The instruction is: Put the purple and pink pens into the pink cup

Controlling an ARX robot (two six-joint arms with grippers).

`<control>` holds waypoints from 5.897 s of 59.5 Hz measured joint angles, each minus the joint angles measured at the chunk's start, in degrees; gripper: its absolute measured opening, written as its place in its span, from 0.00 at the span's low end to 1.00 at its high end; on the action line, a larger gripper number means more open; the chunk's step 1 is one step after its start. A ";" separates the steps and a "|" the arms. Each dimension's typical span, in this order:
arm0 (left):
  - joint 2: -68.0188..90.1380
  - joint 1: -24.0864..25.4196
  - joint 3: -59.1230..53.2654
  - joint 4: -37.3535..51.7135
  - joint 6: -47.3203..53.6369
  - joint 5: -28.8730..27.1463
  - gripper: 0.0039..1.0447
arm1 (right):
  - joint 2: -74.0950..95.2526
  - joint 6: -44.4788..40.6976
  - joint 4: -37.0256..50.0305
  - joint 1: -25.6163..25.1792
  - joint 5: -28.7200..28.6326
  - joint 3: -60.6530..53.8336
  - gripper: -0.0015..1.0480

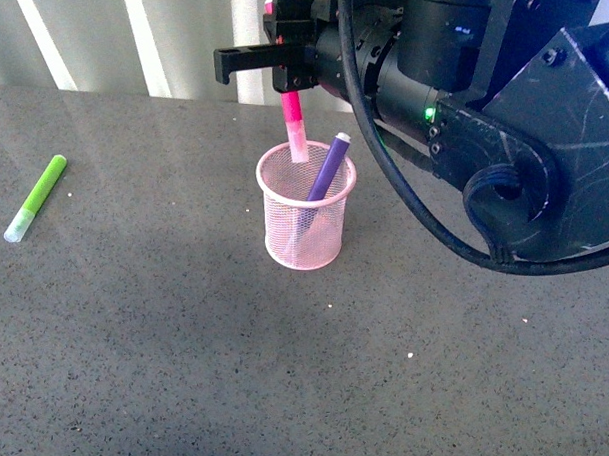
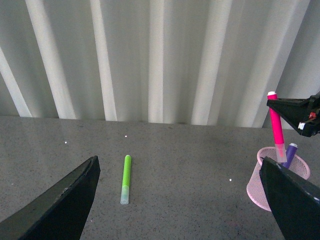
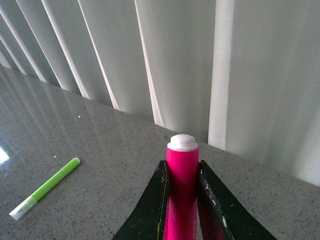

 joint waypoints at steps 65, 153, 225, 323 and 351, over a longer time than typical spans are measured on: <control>0.00 0.00 0.00 0.00 0.00 0.00 0.94 | 3.65 -0.35 -0.55 0.07 0.07 -2.29 0.74; -0.04 0.00 0.00 -0.04 0.00 -0.02 0.94 | -72.13 -6.19 -10.27 -28.94 8.31 -58.18 0.03; -0.04 0.00 0.00 -0.04 0.00 0.00 0.94 | -113.11 -6.16 -47.65 -29.07 8.07 -59.74 0.03; -0.04 0.00 0.00 -0.04 0.00 0.00 0.94 | -124.93 -6.10 -59.84 -29.07 8.09 -59.69 0.93; -0.04 0.00 0.00 -0.04 0.00 0.00 0.94 | -124.93 -6.12 -59.84 -29.07 8.07 -59.69 0.93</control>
